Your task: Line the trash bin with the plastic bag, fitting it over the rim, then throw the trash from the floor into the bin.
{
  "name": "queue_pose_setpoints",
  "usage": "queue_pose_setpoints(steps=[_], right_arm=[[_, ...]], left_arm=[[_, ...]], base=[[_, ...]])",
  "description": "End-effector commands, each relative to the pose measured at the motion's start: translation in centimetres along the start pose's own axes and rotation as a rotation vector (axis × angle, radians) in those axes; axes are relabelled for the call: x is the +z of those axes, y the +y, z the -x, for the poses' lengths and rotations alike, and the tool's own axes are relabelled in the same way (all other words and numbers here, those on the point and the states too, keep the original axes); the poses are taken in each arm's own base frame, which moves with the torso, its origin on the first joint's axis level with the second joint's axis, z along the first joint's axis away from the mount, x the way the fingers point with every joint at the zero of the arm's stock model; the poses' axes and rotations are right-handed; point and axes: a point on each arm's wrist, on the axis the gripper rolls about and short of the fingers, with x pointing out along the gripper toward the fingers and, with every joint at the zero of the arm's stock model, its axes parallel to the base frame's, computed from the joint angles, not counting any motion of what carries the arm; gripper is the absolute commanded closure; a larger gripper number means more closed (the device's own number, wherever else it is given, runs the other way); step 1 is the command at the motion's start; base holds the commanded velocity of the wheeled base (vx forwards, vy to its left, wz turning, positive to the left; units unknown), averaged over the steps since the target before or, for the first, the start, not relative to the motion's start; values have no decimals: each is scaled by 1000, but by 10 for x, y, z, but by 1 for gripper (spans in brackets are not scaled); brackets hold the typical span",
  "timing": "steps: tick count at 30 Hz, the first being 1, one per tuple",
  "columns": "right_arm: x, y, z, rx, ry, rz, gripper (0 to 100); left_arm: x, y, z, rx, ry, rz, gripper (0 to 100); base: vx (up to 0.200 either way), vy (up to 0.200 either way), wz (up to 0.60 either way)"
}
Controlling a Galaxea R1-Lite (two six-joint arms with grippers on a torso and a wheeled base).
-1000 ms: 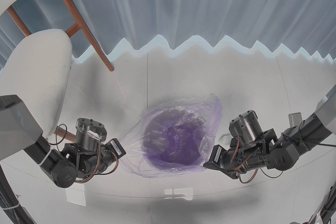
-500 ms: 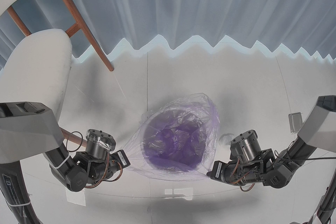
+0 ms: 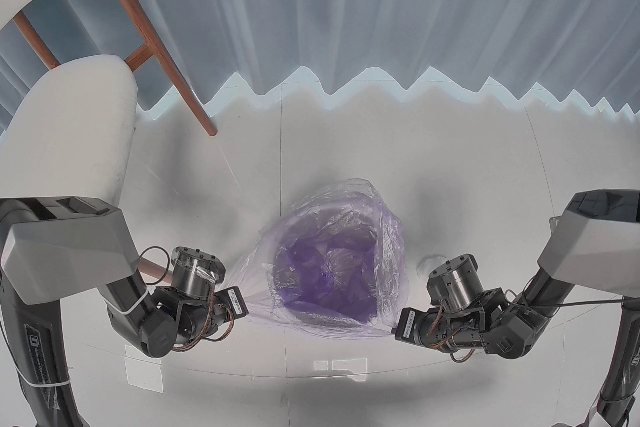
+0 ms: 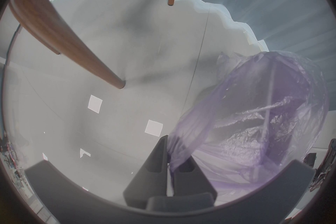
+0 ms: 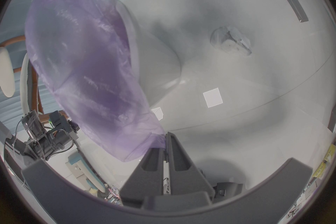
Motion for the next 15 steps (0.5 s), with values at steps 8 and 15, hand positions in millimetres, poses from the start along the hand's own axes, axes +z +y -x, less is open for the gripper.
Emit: queue_pose_setpoints(steps=[8,15], right_arm=[[2,-15,-21,-73,-6,9,100],[11,-25,-24,-110,-35,23,100]], left_arm=[[-6,4,-17,24,25,-80,100],[-8,5,-17,20,34,-130,100]], base=[[0,0,0],[0,0,0]])
